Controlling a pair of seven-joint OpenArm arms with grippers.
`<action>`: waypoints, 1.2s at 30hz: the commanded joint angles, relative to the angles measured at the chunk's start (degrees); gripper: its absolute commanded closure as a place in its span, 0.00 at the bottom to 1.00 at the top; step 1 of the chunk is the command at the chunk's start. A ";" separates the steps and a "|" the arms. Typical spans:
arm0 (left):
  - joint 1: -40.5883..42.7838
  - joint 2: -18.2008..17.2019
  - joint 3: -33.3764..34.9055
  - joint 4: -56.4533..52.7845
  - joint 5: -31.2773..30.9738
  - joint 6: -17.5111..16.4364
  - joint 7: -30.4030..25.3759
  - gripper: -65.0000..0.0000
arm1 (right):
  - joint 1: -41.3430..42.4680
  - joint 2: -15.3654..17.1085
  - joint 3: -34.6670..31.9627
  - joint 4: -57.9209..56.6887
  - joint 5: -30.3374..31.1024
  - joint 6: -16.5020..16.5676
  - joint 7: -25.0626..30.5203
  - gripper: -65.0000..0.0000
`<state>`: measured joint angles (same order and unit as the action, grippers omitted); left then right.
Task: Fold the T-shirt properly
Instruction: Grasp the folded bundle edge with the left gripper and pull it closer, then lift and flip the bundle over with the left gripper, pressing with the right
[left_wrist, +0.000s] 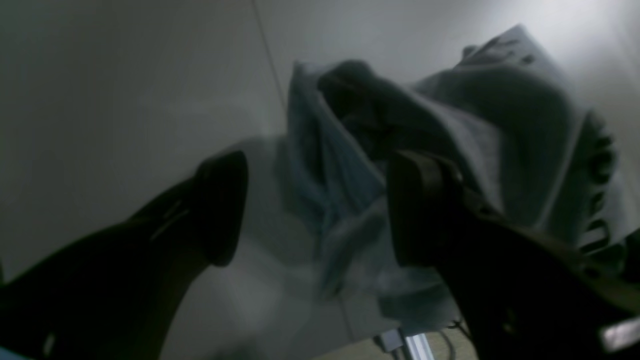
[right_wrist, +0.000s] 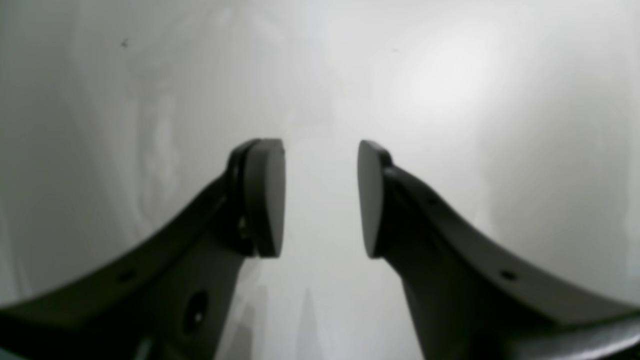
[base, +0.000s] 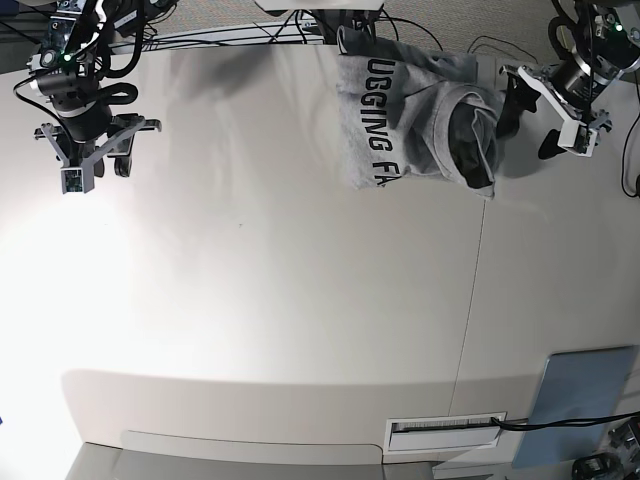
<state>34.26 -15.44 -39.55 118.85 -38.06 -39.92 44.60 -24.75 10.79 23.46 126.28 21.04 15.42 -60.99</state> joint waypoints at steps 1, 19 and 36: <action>0.17 -0.76 -0.26 0.90 -1.88 -0.08 -0.20 0.33 | 0.13 0.63 0.22 0.79 0.35 -0.02 1.44 0.63; 2.51 -0.76 5.22 -2.91 -5.75 -0.08 5.49 0.80 | 0.15 0.63 0.22 0.81 5.38 3.96 1.38 0.63; -26.03 -2.78 36.98 -34.05 22.25 2.45 -12.79 1.00 | 0.13 0.63 -0.35 0.79 11.56 9.07 0.11 0.63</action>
<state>7.62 -18.11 -2.59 84.64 -17.39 -36.99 29.17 -24.71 10.87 22.94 126.28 31.88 24.10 -62.06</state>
